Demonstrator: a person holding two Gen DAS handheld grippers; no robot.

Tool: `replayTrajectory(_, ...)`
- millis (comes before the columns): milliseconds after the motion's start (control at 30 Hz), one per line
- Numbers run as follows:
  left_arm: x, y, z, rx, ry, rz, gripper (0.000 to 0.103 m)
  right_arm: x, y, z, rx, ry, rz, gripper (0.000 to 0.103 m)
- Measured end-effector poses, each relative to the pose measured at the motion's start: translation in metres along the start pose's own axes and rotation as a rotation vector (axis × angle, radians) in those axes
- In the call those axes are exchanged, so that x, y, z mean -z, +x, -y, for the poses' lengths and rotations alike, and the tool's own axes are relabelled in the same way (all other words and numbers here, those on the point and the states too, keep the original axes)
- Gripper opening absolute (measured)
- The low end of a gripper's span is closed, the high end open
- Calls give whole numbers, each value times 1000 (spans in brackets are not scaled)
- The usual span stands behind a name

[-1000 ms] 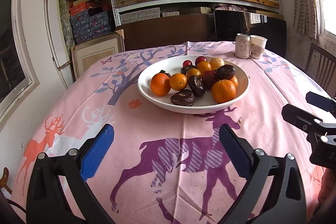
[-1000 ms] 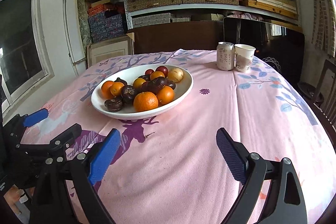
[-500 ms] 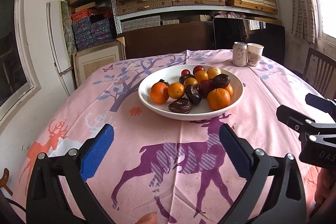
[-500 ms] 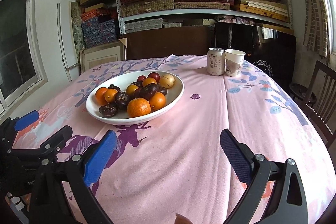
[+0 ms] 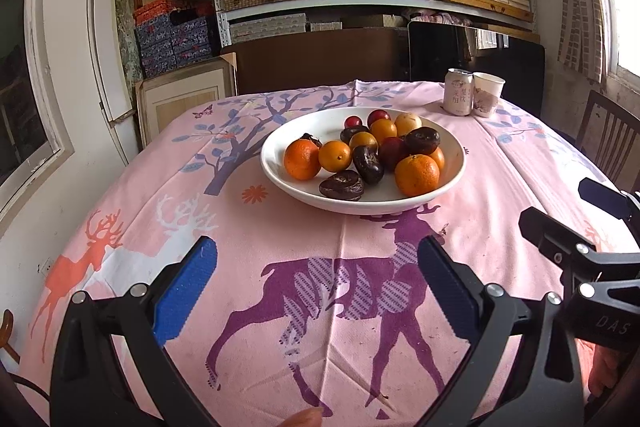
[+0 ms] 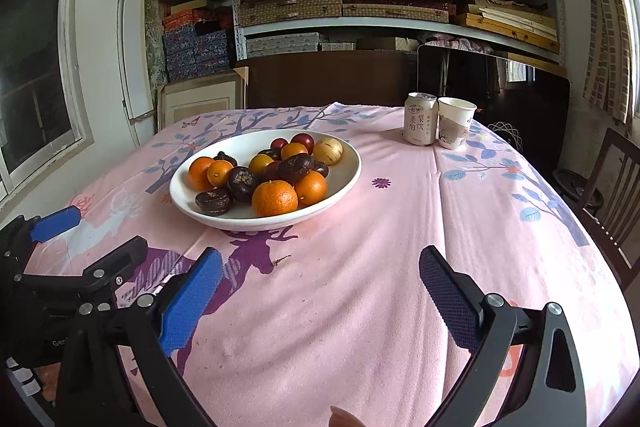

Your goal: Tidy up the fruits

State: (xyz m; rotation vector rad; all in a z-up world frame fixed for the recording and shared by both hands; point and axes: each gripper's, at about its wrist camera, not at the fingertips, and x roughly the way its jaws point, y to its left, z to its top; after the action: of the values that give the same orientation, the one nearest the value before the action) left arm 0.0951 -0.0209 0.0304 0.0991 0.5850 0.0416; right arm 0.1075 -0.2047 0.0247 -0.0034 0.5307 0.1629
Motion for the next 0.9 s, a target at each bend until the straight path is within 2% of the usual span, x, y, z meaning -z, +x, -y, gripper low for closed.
replayTrajectory(900, 2, 3, 0, 3, 3, -14, 99, 1, 1, -2, -11, 2, -16, 100)
